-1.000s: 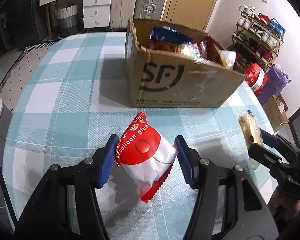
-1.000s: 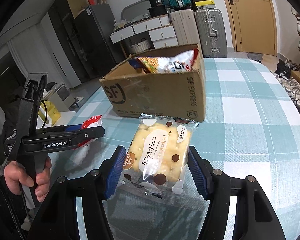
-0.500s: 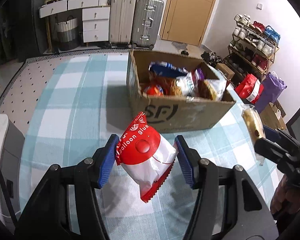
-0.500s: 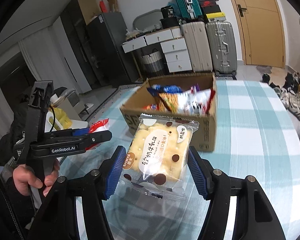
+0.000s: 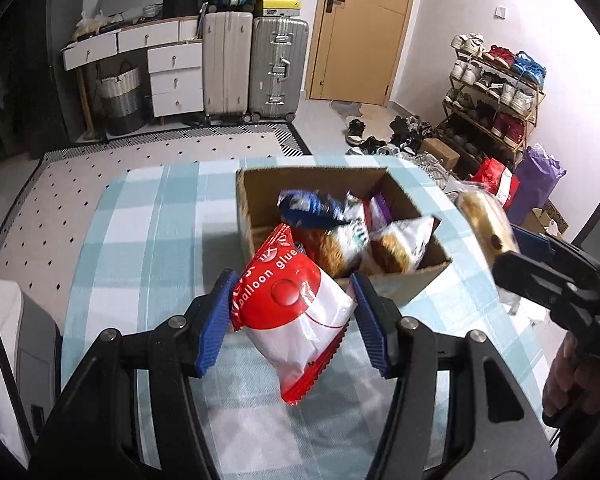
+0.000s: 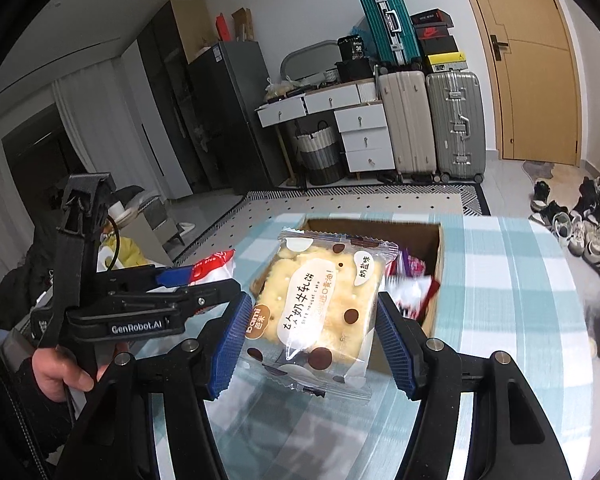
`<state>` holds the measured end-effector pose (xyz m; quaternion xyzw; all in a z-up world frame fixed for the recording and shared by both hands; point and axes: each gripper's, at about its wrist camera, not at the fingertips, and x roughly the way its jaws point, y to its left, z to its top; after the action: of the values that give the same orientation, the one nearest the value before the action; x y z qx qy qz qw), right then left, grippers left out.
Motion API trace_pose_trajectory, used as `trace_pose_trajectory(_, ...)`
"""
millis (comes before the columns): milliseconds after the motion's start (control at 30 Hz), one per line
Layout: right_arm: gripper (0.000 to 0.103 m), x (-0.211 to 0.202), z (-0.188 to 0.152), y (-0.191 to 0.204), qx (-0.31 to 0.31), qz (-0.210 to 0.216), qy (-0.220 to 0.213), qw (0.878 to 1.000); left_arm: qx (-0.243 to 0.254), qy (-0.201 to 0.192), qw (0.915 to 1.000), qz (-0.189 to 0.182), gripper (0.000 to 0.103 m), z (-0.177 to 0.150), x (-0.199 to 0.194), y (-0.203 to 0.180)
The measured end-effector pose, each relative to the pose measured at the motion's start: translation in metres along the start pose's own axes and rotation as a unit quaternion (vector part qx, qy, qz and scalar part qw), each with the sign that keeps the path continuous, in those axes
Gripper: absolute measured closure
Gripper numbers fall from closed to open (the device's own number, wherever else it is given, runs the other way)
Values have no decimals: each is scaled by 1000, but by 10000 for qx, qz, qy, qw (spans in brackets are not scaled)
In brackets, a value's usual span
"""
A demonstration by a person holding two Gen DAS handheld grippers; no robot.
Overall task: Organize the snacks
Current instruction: 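Carry the cake pack and balloon glue pack over the box with both tools, then open both tools to drop the packs into the box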
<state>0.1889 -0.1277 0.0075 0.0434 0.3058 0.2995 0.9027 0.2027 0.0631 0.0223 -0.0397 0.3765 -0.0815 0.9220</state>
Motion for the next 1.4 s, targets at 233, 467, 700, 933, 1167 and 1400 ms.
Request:
trace_pose_trajectory(233,40,10,34,-6,13,17,-65,10000,88,-52,9999,-66,48,38,6,-6)
trace_pose_trajectory(467,40,22,58,-10,-98,-37,-50,9999,130,123,9997,-184,48,68,29,-13)
trace_pose_trajectory(700,39,39,69,-21,-48,-71,25,10000,189,312,9992,-186,48,81,60,-16)
trace_pose_trajectory(933,39,68,70,-35,-48,-179,204,9996,228,453,9983,-273,48,84,88,-13)
trace_pose_trajectory(1167,39,94,64,-54,-23,-244,432,9988,155,585,9962,-630,47,84,115,-4)
trace_pose_trajectory(1400,39,112,57,-69,-18,-293,624,9976,118,745,9924,-973,45,81,135,1)
